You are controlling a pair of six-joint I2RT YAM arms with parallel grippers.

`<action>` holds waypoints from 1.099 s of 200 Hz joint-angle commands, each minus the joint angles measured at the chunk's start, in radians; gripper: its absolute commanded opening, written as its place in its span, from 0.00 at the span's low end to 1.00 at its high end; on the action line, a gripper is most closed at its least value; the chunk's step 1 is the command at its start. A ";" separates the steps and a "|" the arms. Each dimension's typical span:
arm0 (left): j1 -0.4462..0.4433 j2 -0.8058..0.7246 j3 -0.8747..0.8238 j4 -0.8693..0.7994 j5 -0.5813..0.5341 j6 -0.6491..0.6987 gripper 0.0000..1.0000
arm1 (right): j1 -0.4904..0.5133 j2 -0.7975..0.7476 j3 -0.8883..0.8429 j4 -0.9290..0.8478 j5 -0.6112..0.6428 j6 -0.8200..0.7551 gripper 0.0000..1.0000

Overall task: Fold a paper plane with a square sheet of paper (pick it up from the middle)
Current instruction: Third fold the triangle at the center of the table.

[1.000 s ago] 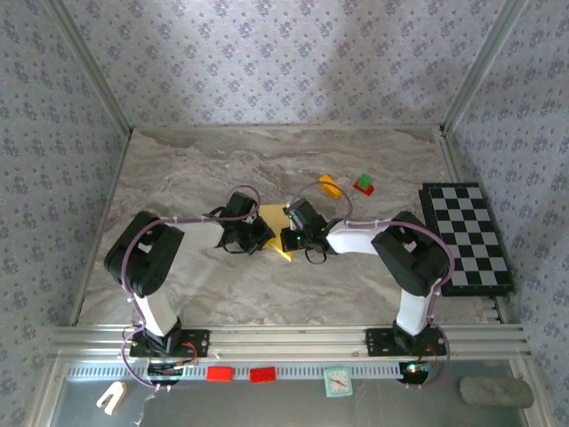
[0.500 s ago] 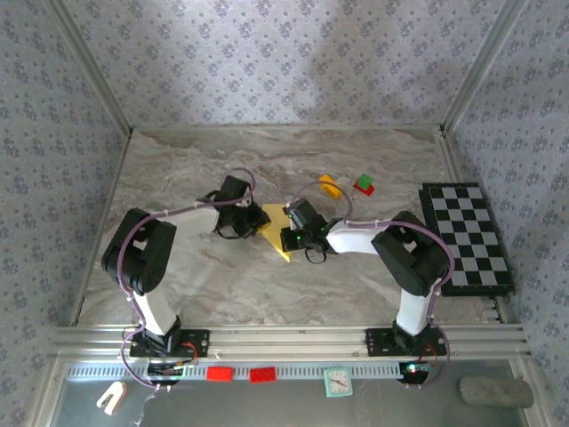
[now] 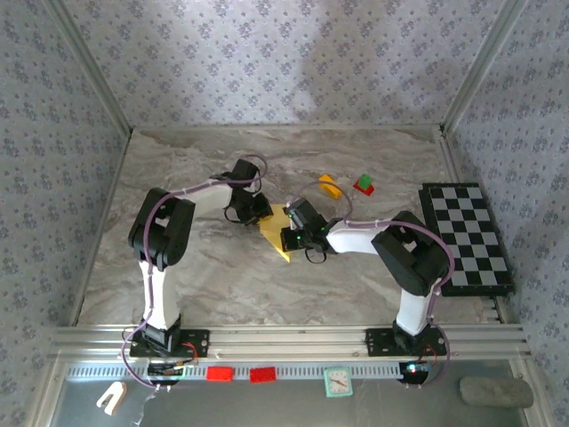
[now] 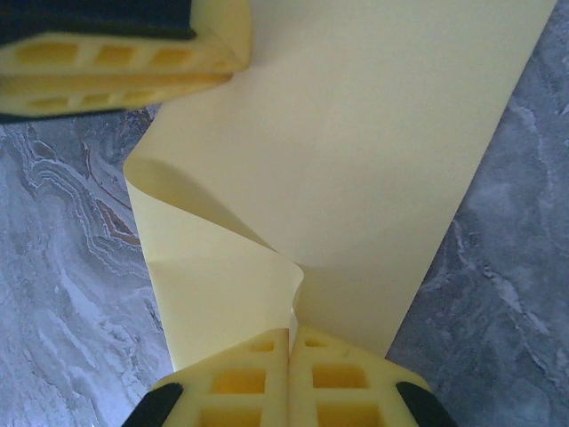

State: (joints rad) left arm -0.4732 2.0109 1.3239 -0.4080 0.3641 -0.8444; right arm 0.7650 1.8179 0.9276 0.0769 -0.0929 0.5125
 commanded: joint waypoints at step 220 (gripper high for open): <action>-0.051 0.155 0.126 -0.266 -0.138 0.149 0.08 | -0.025 -0.058 -0.015 -0.036 0.010 -0.040 0.04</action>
State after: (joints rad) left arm -0.5064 2.0872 1.4677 -0.5835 0.2852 -0.7174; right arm 0.7475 1.7870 0.9253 0.0544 -0.0925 0.4892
